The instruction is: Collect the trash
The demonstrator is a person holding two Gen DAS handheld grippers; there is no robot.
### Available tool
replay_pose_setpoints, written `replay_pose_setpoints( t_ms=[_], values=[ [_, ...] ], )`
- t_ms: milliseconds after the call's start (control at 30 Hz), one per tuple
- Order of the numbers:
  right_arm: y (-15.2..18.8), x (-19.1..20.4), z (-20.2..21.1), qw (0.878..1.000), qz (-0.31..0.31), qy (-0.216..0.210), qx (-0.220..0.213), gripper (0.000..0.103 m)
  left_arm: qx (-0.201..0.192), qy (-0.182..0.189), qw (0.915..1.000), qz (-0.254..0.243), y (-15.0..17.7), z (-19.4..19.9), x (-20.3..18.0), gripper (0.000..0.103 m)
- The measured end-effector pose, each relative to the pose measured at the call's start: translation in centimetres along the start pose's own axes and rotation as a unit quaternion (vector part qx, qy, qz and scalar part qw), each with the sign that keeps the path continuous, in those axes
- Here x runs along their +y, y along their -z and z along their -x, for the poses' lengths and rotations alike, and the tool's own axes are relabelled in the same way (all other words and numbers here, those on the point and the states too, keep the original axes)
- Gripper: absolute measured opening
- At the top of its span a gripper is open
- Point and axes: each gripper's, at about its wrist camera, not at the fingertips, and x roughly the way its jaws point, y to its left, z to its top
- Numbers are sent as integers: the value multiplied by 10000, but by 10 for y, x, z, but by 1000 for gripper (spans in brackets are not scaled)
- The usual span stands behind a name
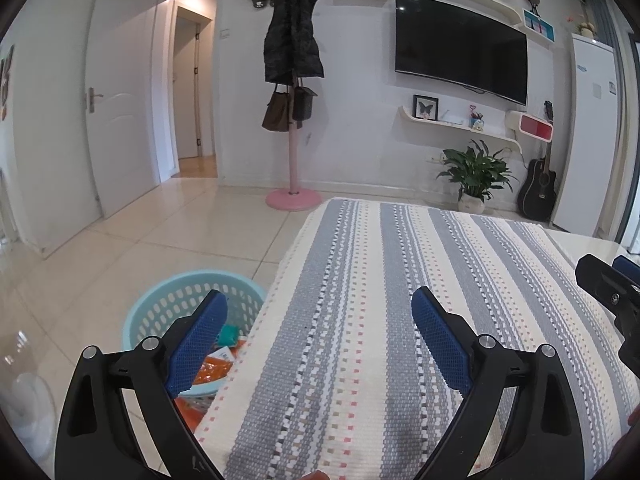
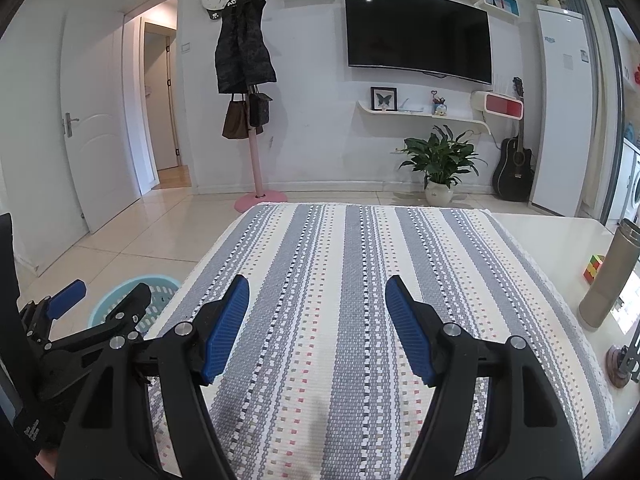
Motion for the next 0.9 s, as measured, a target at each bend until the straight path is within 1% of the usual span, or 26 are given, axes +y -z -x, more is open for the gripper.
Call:
replay_pose_setpoints(
  t_ms=[167, 333, 600, 667, 900],
  values=[
    [0, -1, -1, 10000, 5, -37, -1, 67, -3, -31, 10000, -21, 0, -2, 3, 91],
    [0, -2, -3, 10000, 31, -84, 26, 67, -10, -54, 10000, -11, -1, -3, 7, 94],
    [0, 0, -5, 9999, 65, -126, 50, 67, 21, -81, 10000, 46, -2, -5, 14, 94],
    [-1, 1, -5, 9999, 77, -135, 49, 67, 11, -100, 9999, 55, -1, -5, 15, 96],
    [-1, -4, -7, 9997, -2, -203, 105, 67, 9, -128, 9999, 65, -2, -4, 17, 96]
  ],
)
